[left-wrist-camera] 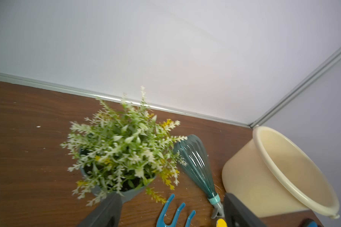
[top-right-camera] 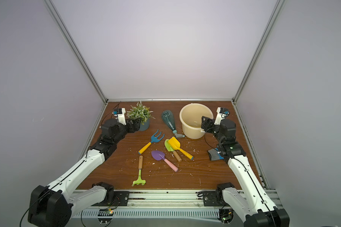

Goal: Organize the gardening tools
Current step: Adjust the container at the center of the board.

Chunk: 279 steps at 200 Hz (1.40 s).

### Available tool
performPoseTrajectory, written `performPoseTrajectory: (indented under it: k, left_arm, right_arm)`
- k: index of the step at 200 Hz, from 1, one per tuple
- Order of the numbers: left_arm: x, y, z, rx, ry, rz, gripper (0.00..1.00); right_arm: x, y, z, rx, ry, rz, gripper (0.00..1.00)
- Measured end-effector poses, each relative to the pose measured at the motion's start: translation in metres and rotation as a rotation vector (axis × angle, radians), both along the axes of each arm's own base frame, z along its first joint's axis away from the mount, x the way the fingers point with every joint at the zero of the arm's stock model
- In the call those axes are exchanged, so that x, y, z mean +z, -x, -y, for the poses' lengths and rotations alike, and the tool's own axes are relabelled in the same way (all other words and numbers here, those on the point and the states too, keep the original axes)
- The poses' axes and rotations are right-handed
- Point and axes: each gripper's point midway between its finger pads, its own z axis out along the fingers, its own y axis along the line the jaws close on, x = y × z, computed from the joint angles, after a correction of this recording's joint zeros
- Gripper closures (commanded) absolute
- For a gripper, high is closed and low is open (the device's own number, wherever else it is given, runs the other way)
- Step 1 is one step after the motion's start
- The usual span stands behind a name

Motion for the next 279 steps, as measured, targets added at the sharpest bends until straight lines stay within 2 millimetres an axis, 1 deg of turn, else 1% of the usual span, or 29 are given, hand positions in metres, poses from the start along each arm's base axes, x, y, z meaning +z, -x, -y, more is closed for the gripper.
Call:
performPoseTrajectory:
  k: [17, 30, 46, 61, 77, 85, 92, 98, 117, 130, 142, 149, 161, 182, 202, 218, 233, 245, 259, 279]
  left_arm:
    - [-0.002, 0.003, 0.014, -0.039, -0.016, -0.004, 0.15]
    - [-0.006, 0.004, 0.019, -0.051, -0.021, -0.017, 0.15]
    - [-0.010, 0.006, 0.023, -0.061, -0.027, -0.031, 0.15]
    - [-0.011, 0.007, 0.025, -0.061, -0.033, -0.034, 0.15]
    - [-0.012, 0.009, 0.029, -0.070, -0.040, -0.037, 0.15]
    - [-0.014, 0.011, 0.031, -0.073, -0.043, -0.041, 0.15]
    - [-0.015, 0.012, 0.032, -0.076, -0.046, -0.046, 0.15]
    - [-0.016, 0.013, 0.034, -0.079, -0.049, -0.050, 0.15]
    - [-0.019, 0.015, 0.036, -0.084, -0.053, -0.056, 0.15]
    - [-0.023, 0.016, 0.036, -0.084, -0.056, -0.062, 0.15]
    - [-0.026, 0.017, 0.036, -0.083, -0.059, -0.070, 0.15]
    - [-0.026, 0.017, 0.036, -0.082, -0.060, -0.072, 0.15]
    - [-0.026, 0.016, 0.036, -0.080, -0.060, -0.070, 0.15]
    - [-0.027, 0.015, 0.037, -0.081, -0.058, -0.071, 0.15]
    - [-0.035, 0.012, 0.039, -0.083, -0.064, -0.088, 0.16]
    - [-0.043, 0.011, 0.040, -0.084, -0.072, -0.107, 0.16]
    - [-0.046, 0.010, 0.040, -0.084, -0.075, -0.115, 0.16]
    - [-0.046, 0.010, 0.040, -0.084, -0.076, -0.114, 0.16]
    - [-0.045, 0.010, 0.040, -0.084, -0.076, -0.113, 0.15]
    - [-0.045, 0.010, 0.040, -0.082, -0.076, -0.112, 0.15]
  right_arm:
    - [0.004, 0.003, -0.034, 0.119, 0.016, -0.002, 0.25]
    - [0.002, 0.005, -0.057, 0.207, 0.027, -0.019, 0.27]
    - [-0.007, 0.008, -0.085, 0.310, 0.049, -0.054, 0.29]
    - [-0.020, 0.011, -0.106, 0.385, 0.072, -0.093, 0.30]
    - [-0.038, 0.015, -0.120, 0.437, 0.102, -0.144, 0.30]
    - [-0.046, 0.018, -0.124, 0.452, 0.114, -0.170, 0.27]
    - [-0.051, 0.020, -0.125, 0.459, 0.119, -0.185, 0.23]
    - [-0.054, 0.021, -0.126, 0.460, 0.123, -0.195, 0.21]
    - [-0.054, 0.023, -0.119, 0.433, 0.133, -0.200, 0.21]
    - [-0.046, 0.023, -0.110, 0.400, 0.133, -0.184, 0.21]
    - [-0.035, 0.023, -0.097, 0.353, 0.122, -0.160, 0.22]
    - [-0.028, 0.021, -0.086, 0.311, 0.113, -0.146, 0.22]
    - [-0.017, 0.015, -0.061, 0.224, 0.101, -0.131, 0.23]
    - [0.000, 0.000, -0.010, 0.034, 0.086, -0.129, 0.24]
    - [0.007, -0.011, 0.034, -0.116, 0.070, -0.143, 0.29]
    - [-0.003, -0.020, 0.057, -0.191, 0.052, -0.179, 0.34]
    - [-0.021, -0.029, 0.068, -0.226, 0.037, -0.234, 0.37]
    - [-0.037, -0.036, 0.068, -0.231, 0.019, -0.278, 0.40]
    - [-0.056, -0.044, 0.063, -0.216, -0.007, -0.328, 0.45]
    - [-0.072, -0.051, 0.056, -0.192, -0.048, -0.368, 0.53]
